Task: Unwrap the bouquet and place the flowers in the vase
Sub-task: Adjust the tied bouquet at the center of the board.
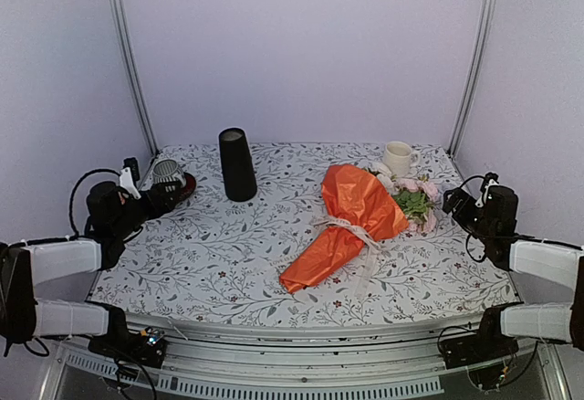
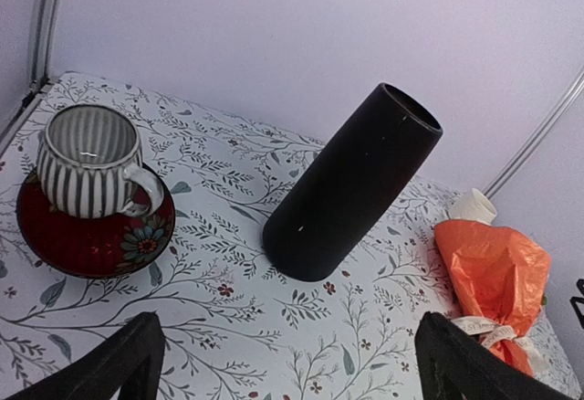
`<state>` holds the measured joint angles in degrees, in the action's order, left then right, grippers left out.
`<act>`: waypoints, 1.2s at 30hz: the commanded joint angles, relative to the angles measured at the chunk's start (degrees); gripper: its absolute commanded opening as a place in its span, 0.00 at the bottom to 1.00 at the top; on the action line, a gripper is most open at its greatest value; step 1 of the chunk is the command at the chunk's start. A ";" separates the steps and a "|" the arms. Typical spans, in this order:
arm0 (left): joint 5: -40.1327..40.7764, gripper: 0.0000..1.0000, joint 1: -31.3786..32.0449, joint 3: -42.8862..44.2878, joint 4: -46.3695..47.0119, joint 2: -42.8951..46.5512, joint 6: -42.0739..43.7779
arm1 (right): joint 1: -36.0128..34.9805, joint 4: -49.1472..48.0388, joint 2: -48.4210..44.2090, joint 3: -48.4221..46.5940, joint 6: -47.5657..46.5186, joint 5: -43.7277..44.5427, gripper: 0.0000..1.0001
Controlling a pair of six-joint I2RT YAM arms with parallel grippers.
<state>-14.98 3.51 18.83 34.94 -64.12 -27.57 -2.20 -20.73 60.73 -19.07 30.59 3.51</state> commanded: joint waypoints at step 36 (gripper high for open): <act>5.99 0.88 47.71 14.87 -10.61 -20.78 23.57 | -4.04 -6.78 6.20 -3.83 -6.57 -13.98 0.99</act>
<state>-12.80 48.88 31.70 29.21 -82.76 -6.81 -5.82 -25.65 68.69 -22.59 25.74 -9.67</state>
